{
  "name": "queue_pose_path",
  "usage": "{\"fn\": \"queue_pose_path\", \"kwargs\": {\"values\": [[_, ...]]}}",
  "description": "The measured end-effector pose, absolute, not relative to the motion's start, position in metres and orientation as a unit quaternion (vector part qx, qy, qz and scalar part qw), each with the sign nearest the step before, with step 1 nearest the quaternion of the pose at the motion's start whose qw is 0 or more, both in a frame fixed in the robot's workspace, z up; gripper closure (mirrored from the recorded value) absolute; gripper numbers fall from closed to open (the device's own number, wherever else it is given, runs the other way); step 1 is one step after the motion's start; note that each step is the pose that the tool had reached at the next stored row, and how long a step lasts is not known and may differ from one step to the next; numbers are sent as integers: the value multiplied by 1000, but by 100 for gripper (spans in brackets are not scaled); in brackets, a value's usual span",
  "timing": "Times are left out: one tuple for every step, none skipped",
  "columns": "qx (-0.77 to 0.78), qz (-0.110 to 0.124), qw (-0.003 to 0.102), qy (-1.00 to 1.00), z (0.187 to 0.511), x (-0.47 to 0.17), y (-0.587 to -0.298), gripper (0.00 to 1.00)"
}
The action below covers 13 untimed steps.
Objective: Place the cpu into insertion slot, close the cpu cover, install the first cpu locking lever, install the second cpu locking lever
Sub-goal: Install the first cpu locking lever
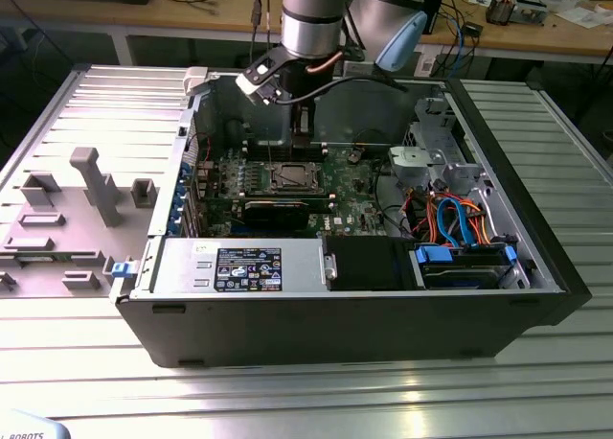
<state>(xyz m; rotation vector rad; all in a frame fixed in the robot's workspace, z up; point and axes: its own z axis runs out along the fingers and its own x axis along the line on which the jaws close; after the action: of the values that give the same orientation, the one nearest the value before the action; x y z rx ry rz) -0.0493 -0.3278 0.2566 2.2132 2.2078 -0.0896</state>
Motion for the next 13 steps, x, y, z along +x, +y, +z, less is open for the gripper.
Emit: {"fn": "queue_pose_path", "kwargs": {"values": [[708,-29,7,706,260,-49,-328,89],[708,-29,7,706,263,-49,-328,89],[707,-28,7,706,264,-49,-328,89],[706,-27,9,708,264,-49,-328,89],[702,-25,10,712,264,-49,-328,89],[694,-25,11,719,264,-49,-328,89],[688,-25,11,726,264,-49,-328,89],[677,-25,12,736,264,-49,-328,89],[670,-24,12,742,264,-49,-328,89],[665,-24,12,746,264,-49,-328,89],[659,-24,12,752,264,-49,-328,89],[650,-24,13,760,264,-49,-328,89],[643,-24,13,766,264,-49,-328,89]]}}
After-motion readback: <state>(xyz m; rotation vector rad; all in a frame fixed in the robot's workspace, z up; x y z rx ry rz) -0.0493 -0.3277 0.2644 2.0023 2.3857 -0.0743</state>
